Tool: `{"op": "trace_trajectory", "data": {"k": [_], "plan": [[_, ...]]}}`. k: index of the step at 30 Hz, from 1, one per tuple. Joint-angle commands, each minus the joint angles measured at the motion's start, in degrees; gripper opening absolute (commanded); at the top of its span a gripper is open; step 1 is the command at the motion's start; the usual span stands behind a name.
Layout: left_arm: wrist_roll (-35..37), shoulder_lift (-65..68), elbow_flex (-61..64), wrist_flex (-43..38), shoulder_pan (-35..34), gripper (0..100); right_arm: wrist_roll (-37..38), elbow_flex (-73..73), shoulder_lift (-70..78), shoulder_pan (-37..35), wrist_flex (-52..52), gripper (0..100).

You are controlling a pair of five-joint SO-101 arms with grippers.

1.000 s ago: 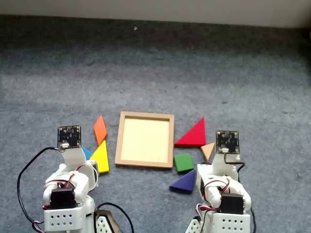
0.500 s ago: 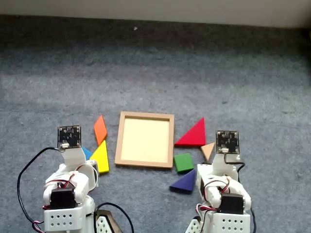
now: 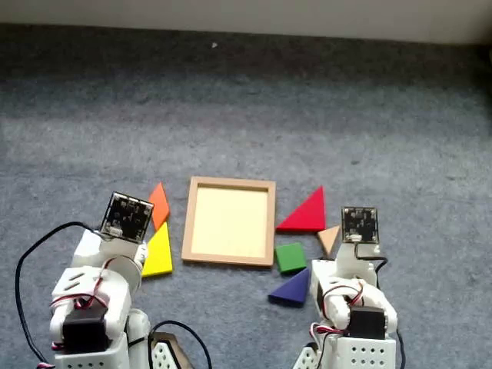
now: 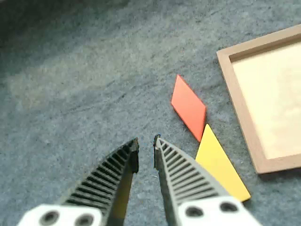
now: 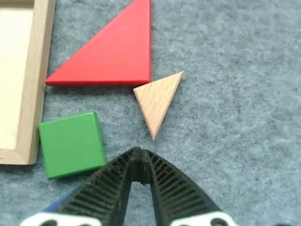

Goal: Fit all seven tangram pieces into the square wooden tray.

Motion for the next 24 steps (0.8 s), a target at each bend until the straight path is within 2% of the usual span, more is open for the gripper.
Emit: {"op": "trace_trajectory", "data": {"k": [1,5,11,14,17,24], "plan": [[-1.85,0.84,-6.46,-0.35,-0.13,8,0.53,8.57,-0.66,0.57,0.40,0.9],[-5.19,6.11,-11.47,4.40,-0.13,8,0.53,8.57,-0.66,0.57,0.40,0.9],[-7.30,29.41,-22.99,7.74,0.04,8,0.53,8.57,-0.66,0.57,0.40,0.9],[-7.38,37.85,-27.03,10.46,2.59,15,0.53,8.57,-0.66,0.57,0.40,0.9],[-7.21,41.01,-27.82,12.13,6.37,24,0.53,8.57,-0.66,0.57,0.40,0.9],[-5.89,41.89,-23.16,11.34,12.97,25,0.53,8.57,-0.66,0.57,0.40,0.9]]}}
